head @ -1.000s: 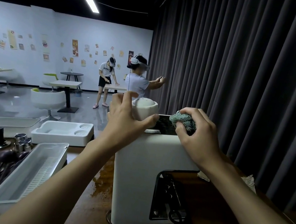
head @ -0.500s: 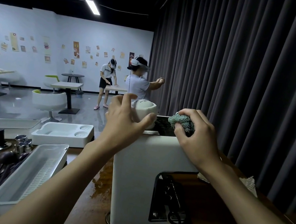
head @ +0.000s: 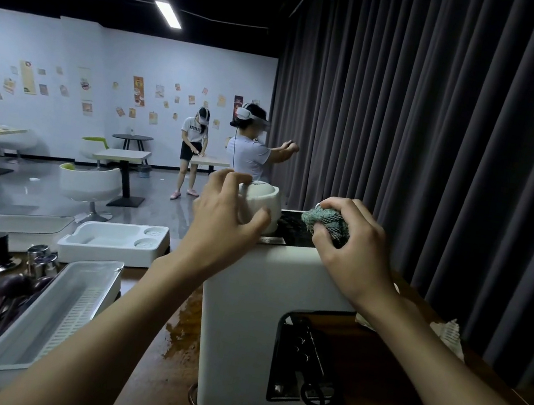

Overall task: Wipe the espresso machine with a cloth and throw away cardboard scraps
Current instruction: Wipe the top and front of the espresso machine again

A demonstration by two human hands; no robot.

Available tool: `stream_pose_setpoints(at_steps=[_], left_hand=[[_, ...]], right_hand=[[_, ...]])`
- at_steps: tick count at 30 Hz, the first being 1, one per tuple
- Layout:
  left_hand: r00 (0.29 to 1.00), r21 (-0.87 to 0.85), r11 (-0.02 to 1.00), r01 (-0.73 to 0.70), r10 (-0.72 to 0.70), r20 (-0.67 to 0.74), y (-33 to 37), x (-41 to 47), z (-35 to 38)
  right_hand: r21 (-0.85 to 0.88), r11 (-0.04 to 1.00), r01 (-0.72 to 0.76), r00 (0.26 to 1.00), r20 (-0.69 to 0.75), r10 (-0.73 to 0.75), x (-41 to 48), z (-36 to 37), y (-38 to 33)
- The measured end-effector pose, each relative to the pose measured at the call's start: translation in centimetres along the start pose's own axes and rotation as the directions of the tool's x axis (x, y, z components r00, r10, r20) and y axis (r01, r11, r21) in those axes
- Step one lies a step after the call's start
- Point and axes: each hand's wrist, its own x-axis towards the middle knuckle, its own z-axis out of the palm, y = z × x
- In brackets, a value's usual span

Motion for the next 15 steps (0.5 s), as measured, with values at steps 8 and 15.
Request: stream_pose_setpoints(at_steps=[8, 15], left_hand=[[0.996, -0.145, 0.985, 0.09, -0.091, -0.002, -0.06, 0.1, -0.22], [0.997, -0.097, 0.992, 0.077, -0.076, 0.01, -0.06, -0.13, -0.14]], right_hand=[[0.007, 1.0, -0.001, 1.0, 0.003, 0.001, 0.06, 0.05, 0.04], [0.009, 1.0, -0.004, 1.0, 0.005, 0.004, 0.04, 0.15, 0.04]])
